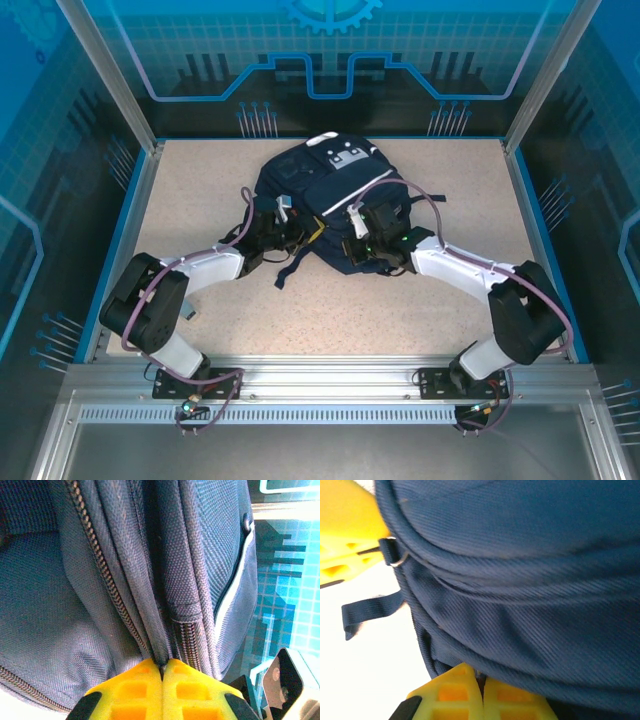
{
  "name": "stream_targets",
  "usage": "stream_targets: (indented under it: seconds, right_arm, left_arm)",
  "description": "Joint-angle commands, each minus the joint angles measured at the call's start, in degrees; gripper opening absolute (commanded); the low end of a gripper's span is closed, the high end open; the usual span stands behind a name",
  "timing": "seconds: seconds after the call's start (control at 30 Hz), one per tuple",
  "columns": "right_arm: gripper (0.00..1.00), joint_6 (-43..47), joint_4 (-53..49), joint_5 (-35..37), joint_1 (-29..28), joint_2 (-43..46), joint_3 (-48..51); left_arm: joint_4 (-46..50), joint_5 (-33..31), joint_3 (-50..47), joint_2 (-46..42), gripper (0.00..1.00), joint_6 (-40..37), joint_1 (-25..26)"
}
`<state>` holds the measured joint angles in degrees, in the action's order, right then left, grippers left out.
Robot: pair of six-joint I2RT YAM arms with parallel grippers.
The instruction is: Pack the student bag
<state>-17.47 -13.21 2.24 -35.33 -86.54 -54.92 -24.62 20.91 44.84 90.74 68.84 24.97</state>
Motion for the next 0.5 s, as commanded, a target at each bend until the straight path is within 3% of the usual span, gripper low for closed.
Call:
stream_targets:
  seconds: [0.0, 0.2, 0.3, 0.47]
  right_arm:
    - [0.04, -3.2, -6.6, 7.9, 1.1, 2.2, 0.5]
    - [0.01, -3.3, -7.7, 5.5, 0.8, 2.8, -0.6]
    - [0.0, -2.3, -6.8, 1.3, 0.1, 2.5, -2.1]
    - [0.0, -1.2, -3.6, -6.9, -2.4, -1.0, -6.5]
  left_arm:
    - [-1.5, -0.5, 1.8, -1.1, 0.0, -2.0, -0.9]
    - [-1.0, -0.6, 1.5, -1.2, 0.0, -2.5, -1.1]
    - [0.6, -1.5, 0.8, -2.4, 0.11, -3.2, -1.3]
    - [5.3, -4.7, -2.7, -6.5, 0.39, -4.2, -1.8]
